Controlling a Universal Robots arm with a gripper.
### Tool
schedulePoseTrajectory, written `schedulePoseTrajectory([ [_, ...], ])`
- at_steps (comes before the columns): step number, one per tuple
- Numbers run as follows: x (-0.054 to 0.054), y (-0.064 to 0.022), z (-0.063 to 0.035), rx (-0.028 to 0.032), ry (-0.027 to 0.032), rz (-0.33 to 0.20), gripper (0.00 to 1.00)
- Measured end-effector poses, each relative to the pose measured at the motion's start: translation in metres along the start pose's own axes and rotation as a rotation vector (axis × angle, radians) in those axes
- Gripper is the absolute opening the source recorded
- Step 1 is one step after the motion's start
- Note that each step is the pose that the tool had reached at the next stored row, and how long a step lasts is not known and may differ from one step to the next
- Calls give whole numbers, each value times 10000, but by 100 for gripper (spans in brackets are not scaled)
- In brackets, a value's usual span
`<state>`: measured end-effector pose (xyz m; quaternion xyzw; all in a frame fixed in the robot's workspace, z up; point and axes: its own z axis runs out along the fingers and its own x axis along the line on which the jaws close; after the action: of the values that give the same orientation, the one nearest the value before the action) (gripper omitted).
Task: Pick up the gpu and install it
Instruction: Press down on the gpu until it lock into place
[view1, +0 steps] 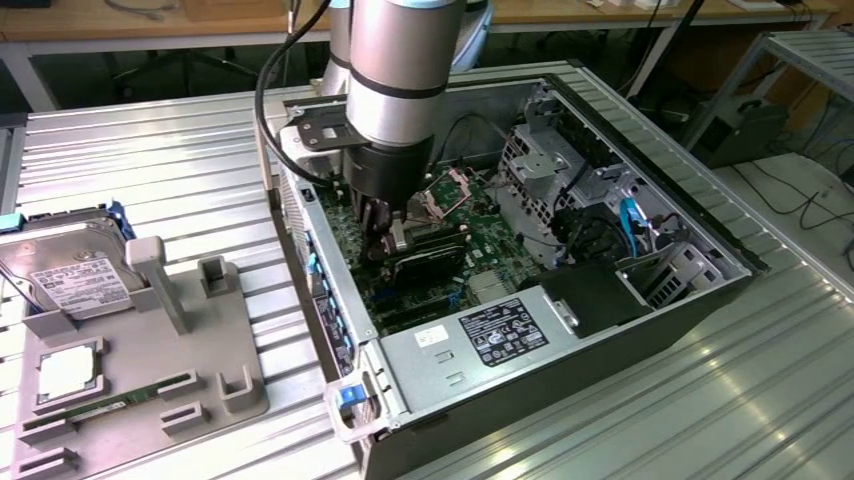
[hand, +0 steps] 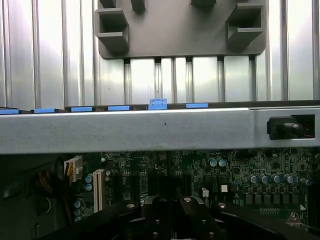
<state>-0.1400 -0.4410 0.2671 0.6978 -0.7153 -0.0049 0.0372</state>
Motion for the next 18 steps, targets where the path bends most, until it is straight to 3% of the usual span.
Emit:
schedulePoseTrajectory([
  [5, -9, 2, -41, 24, -48, 4, 11],
  [10, -10, 8, -128, 12, -23, 2, 11],
  [18, -12, 8, -134, 13, -21, 2, 11],
])
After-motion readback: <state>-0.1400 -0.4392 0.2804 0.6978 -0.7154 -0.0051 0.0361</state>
